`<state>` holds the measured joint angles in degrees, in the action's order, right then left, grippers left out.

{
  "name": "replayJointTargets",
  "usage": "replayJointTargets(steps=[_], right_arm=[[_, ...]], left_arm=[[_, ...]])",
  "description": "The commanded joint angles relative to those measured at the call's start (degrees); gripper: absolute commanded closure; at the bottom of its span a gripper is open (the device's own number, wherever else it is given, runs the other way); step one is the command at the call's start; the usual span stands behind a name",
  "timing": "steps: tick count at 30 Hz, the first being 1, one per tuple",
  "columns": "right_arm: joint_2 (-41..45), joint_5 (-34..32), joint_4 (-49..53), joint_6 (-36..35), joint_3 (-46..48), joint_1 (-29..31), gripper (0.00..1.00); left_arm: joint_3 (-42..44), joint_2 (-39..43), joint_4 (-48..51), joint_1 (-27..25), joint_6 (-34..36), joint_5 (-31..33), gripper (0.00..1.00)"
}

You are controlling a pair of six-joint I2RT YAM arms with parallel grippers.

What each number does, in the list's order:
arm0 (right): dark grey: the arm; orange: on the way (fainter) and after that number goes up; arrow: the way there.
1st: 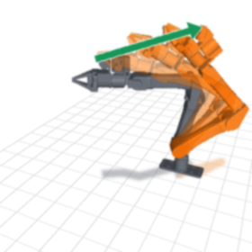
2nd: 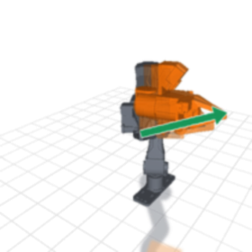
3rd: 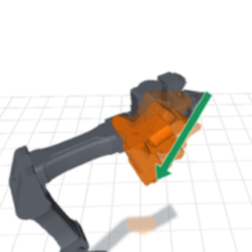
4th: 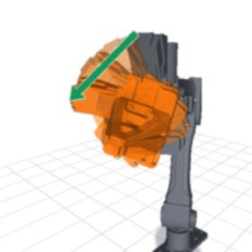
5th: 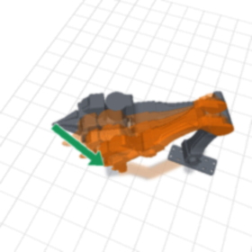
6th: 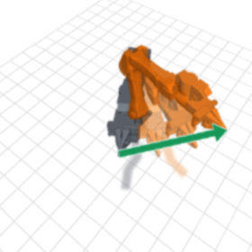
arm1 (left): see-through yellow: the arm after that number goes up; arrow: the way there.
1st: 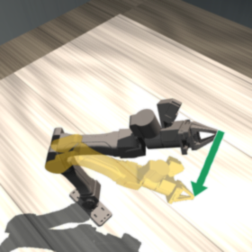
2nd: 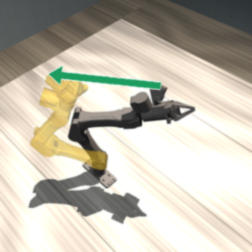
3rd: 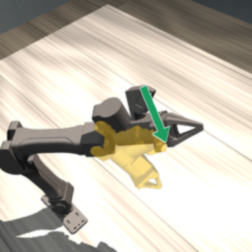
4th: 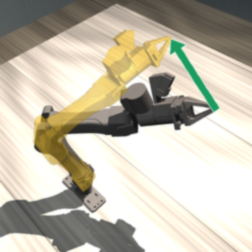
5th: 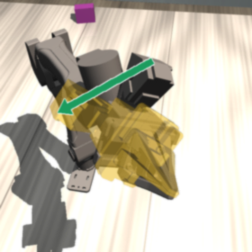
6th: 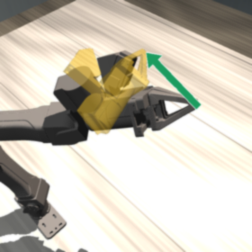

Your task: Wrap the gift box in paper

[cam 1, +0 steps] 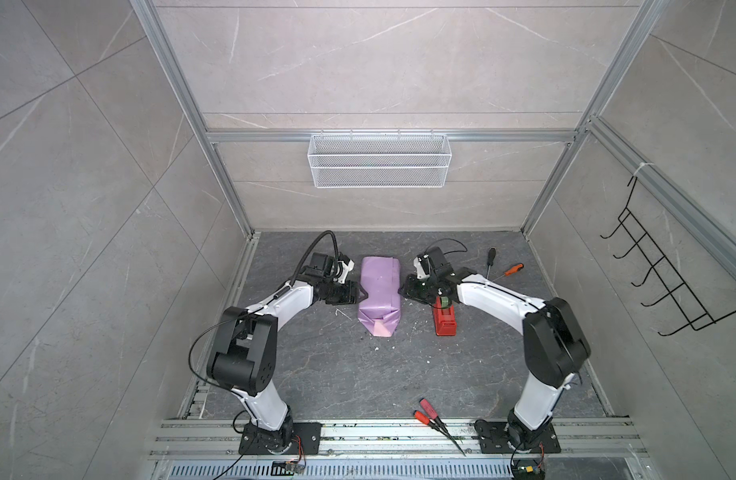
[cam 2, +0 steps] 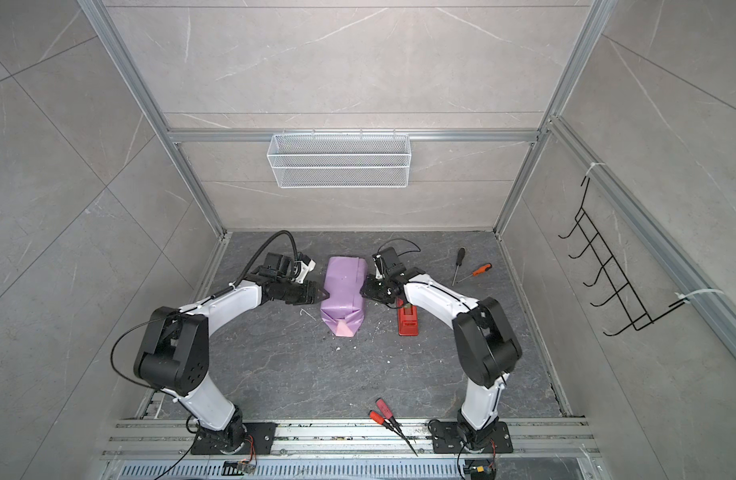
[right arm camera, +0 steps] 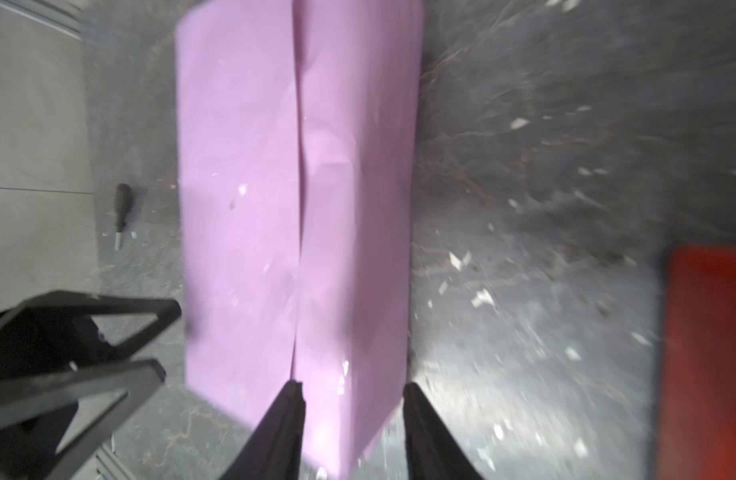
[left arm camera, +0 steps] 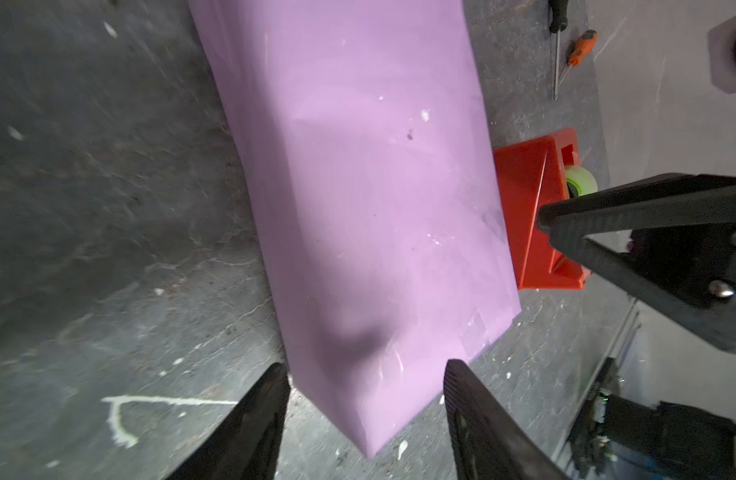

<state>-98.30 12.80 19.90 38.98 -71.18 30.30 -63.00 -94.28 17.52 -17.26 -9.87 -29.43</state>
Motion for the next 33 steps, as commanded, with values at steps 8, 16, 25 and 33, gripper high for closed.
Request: replayJointTargets(steps=[8,16,25,33], right_arm=[[24.06,-11.84,2.33,-37.61,12.59,10.63,0.49],[17.49,-18.08,12.82,-87.42,12.07,18.02,0.45],[4.62,-19.3,-2.68,-100.49,14.53,19.11,0.44],[-3.91,-19.81,-5.83,-105.28,12.67,19.2,0.45]], left_arm=[[-10.48,3.76,10.41,0.25,30.55,-1.88,0.19],[-18.32,-5.19,15.46,0.25,31.44,-7.97,0.26],[-21.9,-10.13,18.51,0.12,32.06,-9.97,0.32],[-20.93,-11.98,18.48,0.02,32.28,-9.3,0.39]])
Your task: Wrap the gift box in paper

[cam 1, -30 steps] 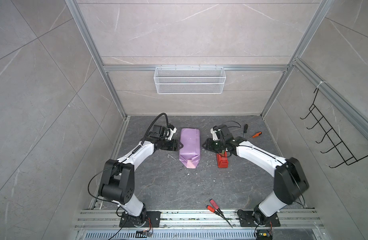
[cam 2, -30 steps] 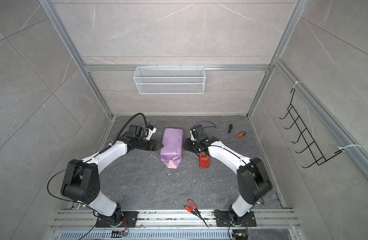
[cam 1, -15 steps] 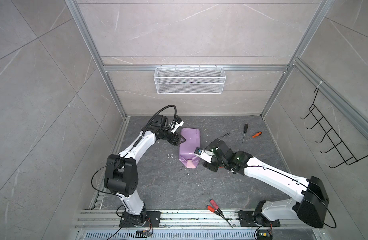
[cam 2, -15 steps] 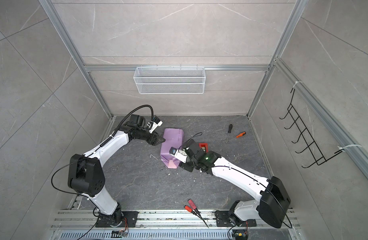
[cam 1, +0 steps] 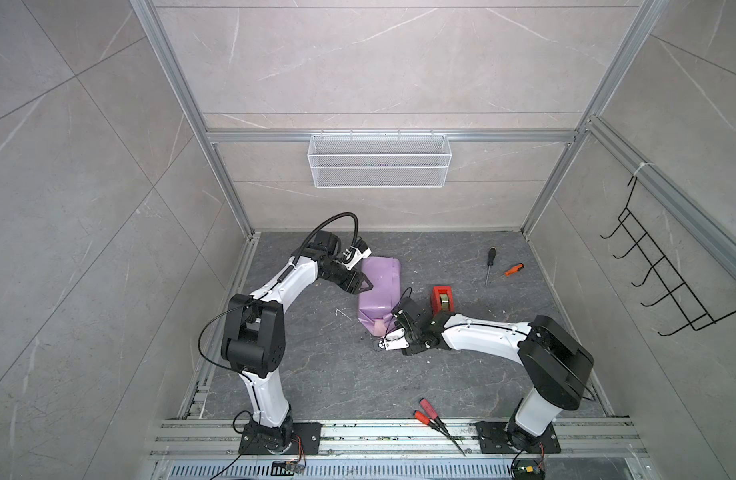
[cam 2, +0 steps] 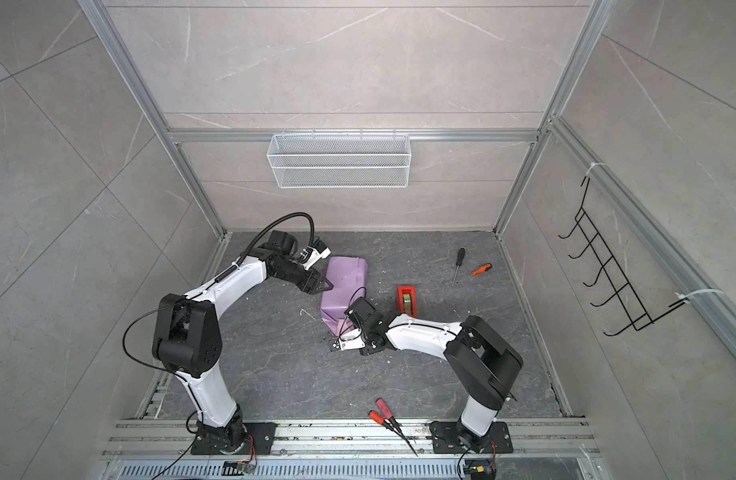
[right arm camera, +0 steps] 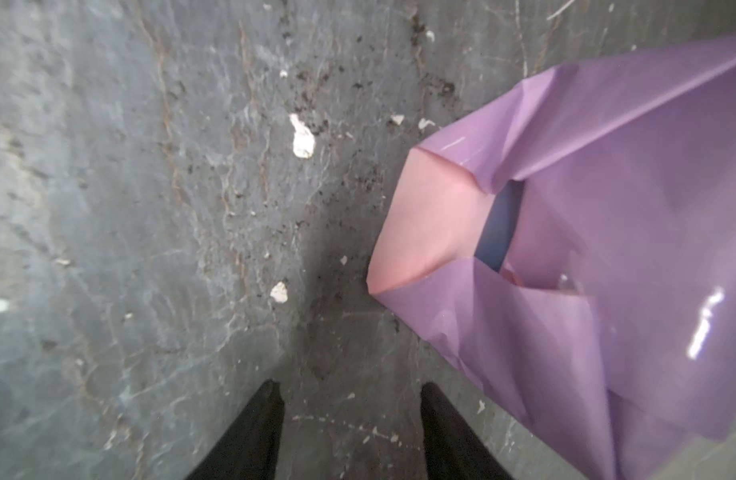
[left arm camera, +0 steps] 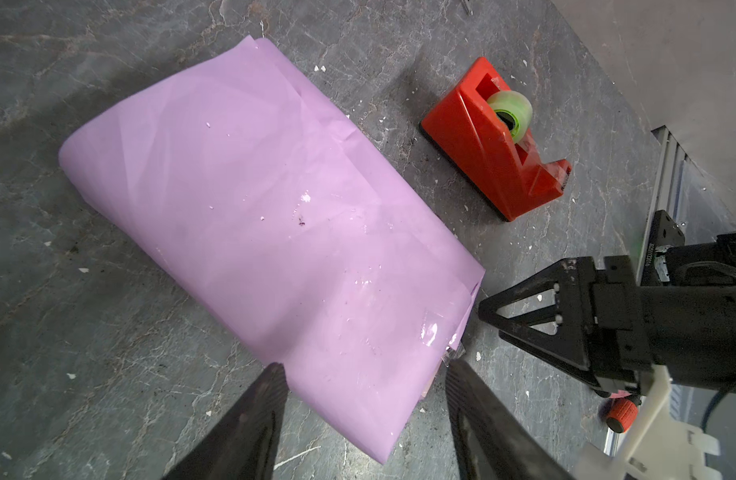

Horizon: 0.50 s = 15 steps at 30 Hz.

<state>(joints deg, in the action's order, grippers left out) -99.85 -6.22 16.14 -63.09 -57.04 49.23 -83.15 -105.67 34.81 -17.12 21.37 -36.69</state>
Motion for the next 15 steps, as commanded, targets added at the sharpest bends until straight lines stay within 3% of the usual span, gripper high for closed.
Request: replayJointTargets(steps=[1,4,8,9,15], right_arm=[[-3.0,-1.53,-3.14,-2.81,-1.59,0.16,0.46],[-1.86,0.79,-3.17,-0.18,-2.26,-0.51,0.49],[2.76,6.39,-1.46,8.03,-3.64,-2.51,0.74],[3.84,7.0,-2.42,9.75,-2.87,-3.43,0.76],[8.64,10.43,-4.36,24.85,0.29,-7.52,0.64]], left_arm=[[-0.78,-0.72,1.14,-0.17,1.04,-1.99,0.4],[-1.35,-1.38,2.01,-0.54,0.66,-1.7,0.41],[-1.16,0.32,2.79,-0.84,3.29,-1.63,0.39],[-1.43,0.88,2.9,-0.81,3.6,-1.72,0.37],[-2.78,5.72,4.3,-0.91,12.21,-4.79,0.21]])
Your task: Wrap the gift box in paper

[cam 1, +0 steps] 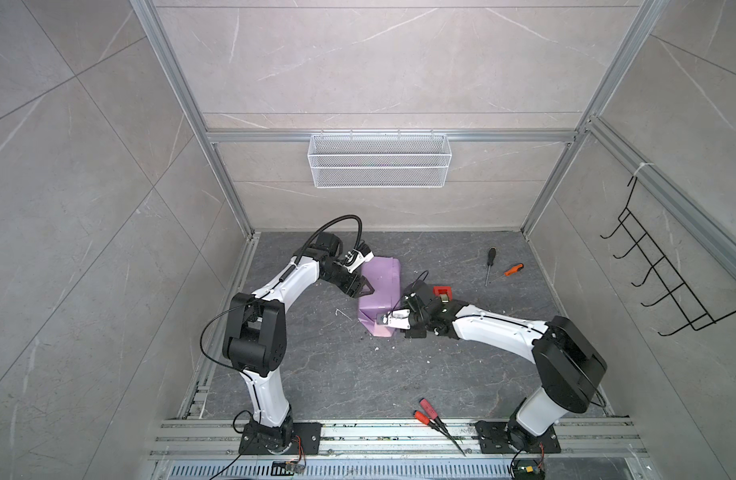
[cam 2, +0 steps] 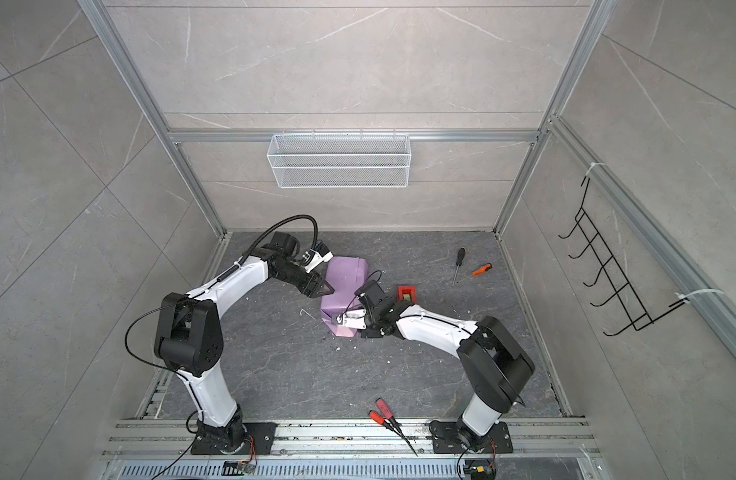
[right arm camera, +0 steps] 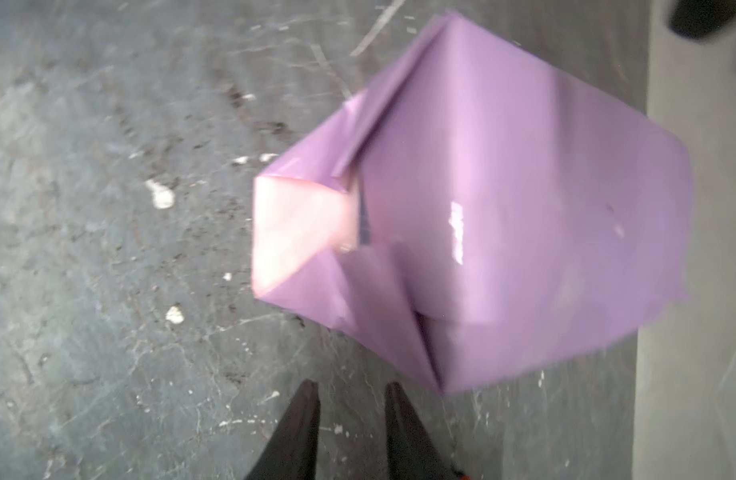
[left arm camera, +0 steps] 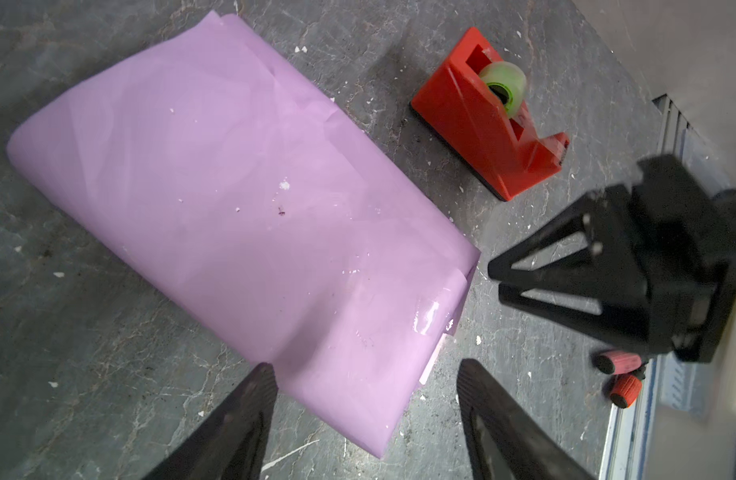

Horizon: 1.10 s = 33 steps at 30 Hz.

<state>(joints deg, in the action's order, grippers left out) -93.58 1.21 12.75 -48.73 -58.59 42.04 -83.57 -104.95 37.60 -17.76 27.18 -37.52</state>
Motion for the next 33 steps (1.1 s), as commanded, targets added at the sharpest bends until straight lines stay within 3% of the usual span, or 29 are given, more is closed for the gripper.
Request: replayJointTargets(steps=[1,5,11,20,33], right_arm=[[2.94,2.68,-2.78,13.82,2.82,-0.54,0.61],[1.89,0.02,-7.13,26.94,4.52,-1.0,0.48],[-1.15,-1.21,-17.23,41.51,7.81,-1.14,0.42],[-6.3,-1.57,-23.9,46.13,9.26,-1.53,0.41],[-10.44,-0.35,-32.11,51.47,8.41,-2.4,0.43]], left_arm=[[-1.82,5.75,1.29,-0.43,9.34,-4.49,0.18],[2.37,7.68,-0.47,-1.94,22.23,-4.42,0.1],[7.28,7.15,-3.39,-4.13,31.04,-3.42,0.0],[9.29,3.84,-6.32,-6.35,34.7,-1.85,0.0],[13.76,1.26,-12.64,-10.86,38.1,7.86,0.13]])
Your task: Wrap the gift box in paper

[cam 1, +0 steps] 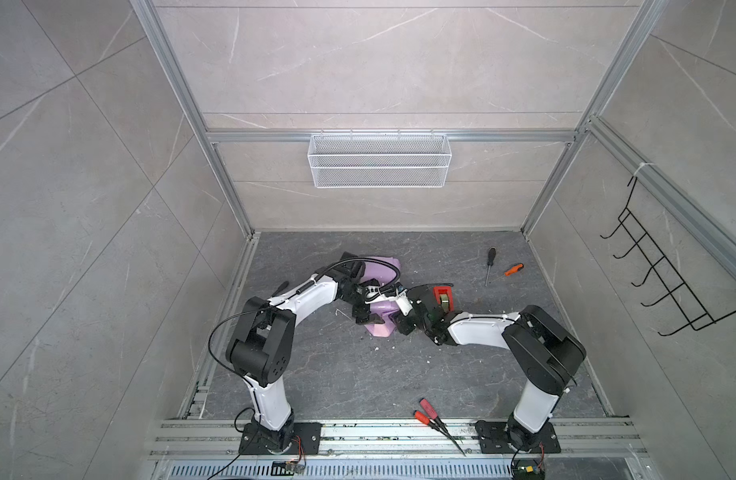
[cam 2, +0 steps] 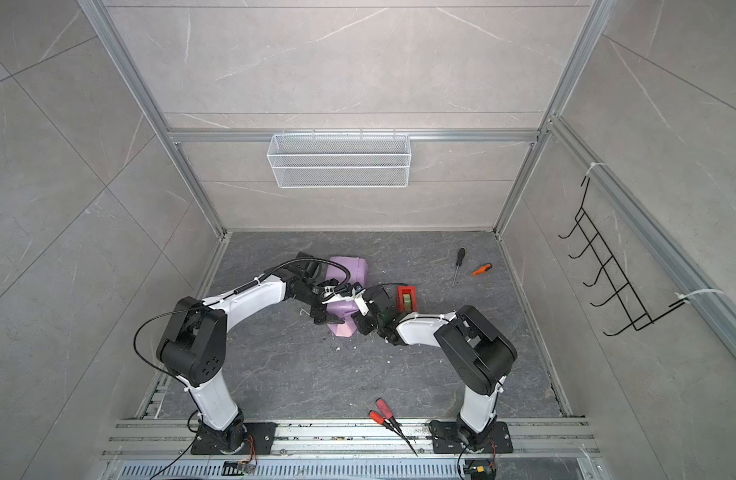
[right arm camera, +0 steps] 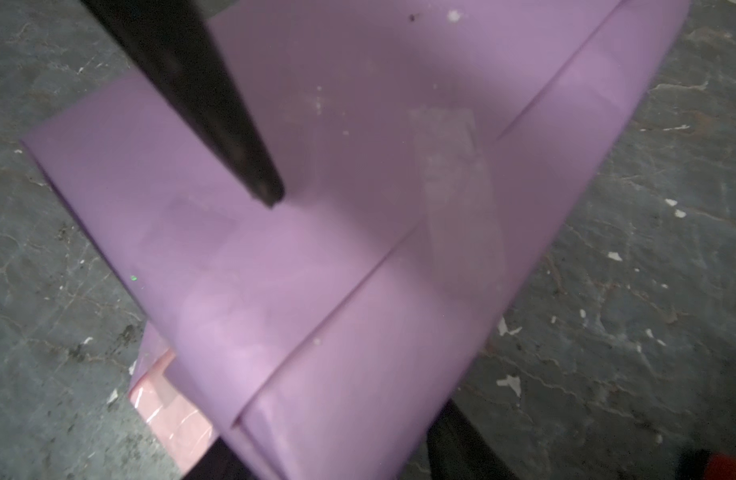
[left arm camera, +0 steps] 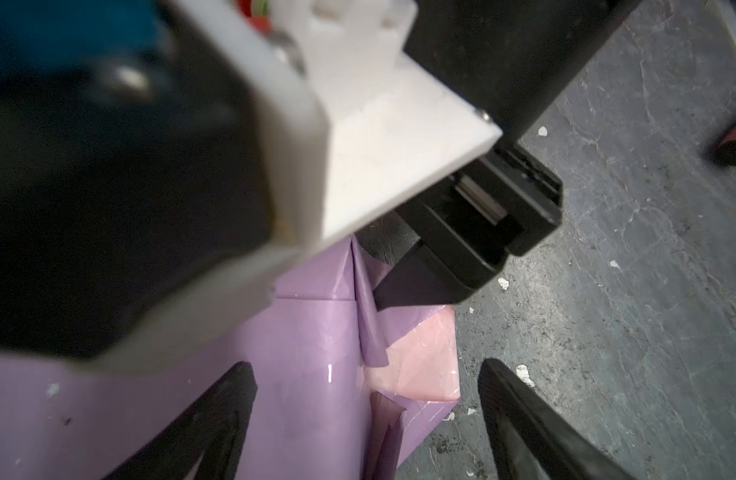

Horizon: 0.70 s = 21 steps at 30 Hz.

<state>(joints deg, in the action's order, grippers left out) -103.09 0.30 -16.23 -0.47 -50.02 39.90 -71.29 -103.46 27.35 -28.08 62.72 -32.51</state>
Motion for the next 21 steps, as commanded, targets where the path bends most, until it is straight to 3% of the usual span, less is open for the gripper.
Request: replayJointTargets(steps=[1,15,21], right_arm=[[-0.97,0.75,-3.72,3.85,0.04,-0.28,0.43],[-2.91,2.39,-5.39,6.73,-0.52,-0.31,0.45],[-2.69,2.2,-5.98,7.18,0.0,-0.35,0.46]], left_arm=[[2.2,-0.15,-3.08,-0.9,2.8,3.68,0.14],[6.24,-1.83,-11.85,-3.34,-0.5,11.05,0.31],[7.1,-2.44,-13.27,-3.91,0.74,14.05,0.46]])
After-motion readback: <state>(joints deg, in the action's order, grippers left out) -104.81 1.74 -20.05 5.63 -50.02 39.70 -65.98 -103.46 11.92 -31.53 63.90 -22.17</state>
